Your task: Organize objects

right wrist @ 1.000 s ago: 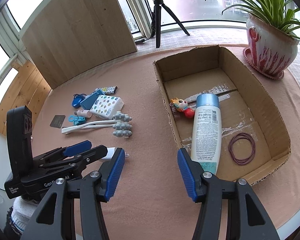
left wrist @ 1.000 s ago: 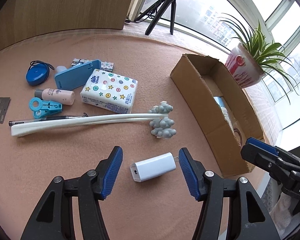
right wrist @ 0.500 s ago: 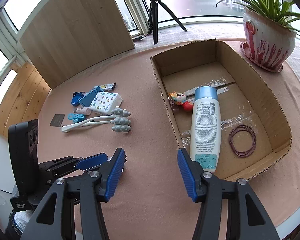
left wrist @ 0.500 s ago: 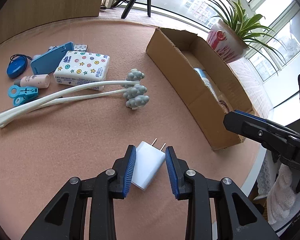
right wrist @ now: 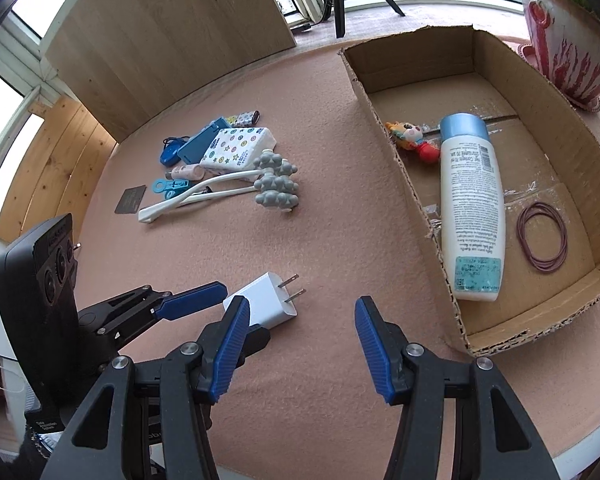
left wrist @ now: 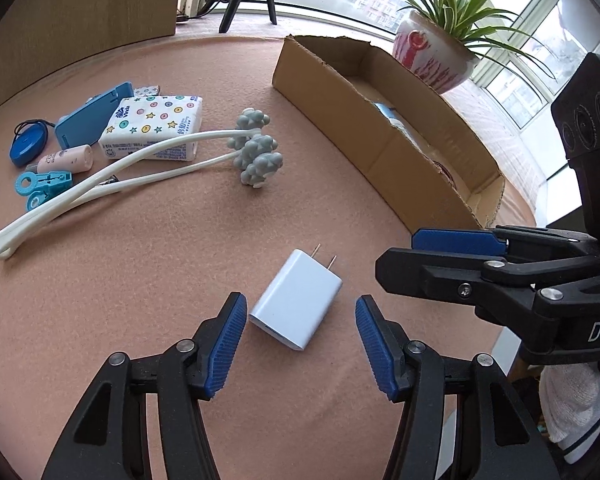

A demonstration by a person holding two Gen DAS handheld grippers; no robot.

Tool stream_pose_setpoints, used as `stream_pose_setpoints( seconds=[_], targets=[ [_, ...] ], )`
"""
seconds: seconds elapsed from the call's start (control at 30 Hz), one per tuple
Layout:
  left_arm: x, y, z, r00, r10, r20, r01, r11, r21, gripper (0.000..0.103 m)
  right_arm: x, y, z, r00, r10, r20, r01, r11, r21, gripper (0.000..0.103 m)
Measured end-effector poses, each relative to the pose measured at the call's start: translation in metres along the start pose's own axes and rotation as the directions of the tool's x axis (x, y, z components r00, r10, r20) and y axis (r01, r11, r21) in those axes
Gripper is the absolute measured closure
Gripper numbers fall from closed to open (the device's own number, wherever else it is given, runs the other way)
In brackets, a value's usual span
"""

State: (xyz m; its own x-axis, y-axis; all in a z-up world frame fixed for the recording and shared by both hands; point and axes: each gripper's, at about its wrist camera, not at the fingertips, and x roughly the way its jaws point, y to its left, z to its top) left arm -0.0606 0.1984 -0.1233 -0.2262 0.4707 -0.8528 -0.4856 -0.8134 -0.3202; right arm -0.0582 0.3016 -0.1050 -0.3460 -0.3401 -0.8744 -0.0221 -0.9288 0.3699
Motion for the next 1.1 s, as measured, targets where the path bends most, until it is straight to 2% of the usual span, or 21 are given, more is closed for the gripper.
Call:
stream_pose_setpoints(
  seconds=[0.23,0.53,0.7,0.77,0.87,0.97,1.1],
  targets=[
    [0.007,-0.001,-0.001,1.000,0.001,-0.016,0.000,1.000,0.022,0.043,0.022,0.002,-0.004,0.997,0.034,-0.076,-0.031,0.999,0.037,0.052],
    [0.010,-0.002,-0.007,0.999,-0.037,-0.028,0.038,0.999,0.022,0.047,0.041,-0.003,-0.004,0.988,0.075,-0.136,-0.064,0.994,0.085,0.052],
    [0.014,-0.002,-0.009,0.997,-0.067,-0.033,0.067,0.998,0.003,0.054,0.050,0.000,-0.006,0.983,0.090,-0.157,-0.078,0.993,0.084,0.063],
    [0.014,-0.001,-0.008,0.997,-0.072,-0.028,0.072,0.997,-0.006,0.054,0.052,0.001,-0.006,0.983,0.100,-0.152,-0.087,0.992,0.089,0.063],
    [0.014,-0.003,-0.007,0.997,-0.071,-0.025,0.071,0.997,-0.010,0.056,0.050,0.003,-0.005,0.985,0.104,-0.140,-0.093,0.992,0.086,0.071],
    [0.011,-0.004,-0.006,0.997,-0.074,-0.017,0.073,0.997,-0.019,0.056,0.044,0.010,-0.004,0.991,0.066,-0.119,-0.063,0.997,0.033,0.074],
    [0.001,-0.011,0.000,0.997,-0.080,0.014,0.080,0.997,-0.017,0.056,0.032,0.009,0.000,0.993,0.072,-0.092,-0.070,0.997,0.024,0.075]
  ],
)
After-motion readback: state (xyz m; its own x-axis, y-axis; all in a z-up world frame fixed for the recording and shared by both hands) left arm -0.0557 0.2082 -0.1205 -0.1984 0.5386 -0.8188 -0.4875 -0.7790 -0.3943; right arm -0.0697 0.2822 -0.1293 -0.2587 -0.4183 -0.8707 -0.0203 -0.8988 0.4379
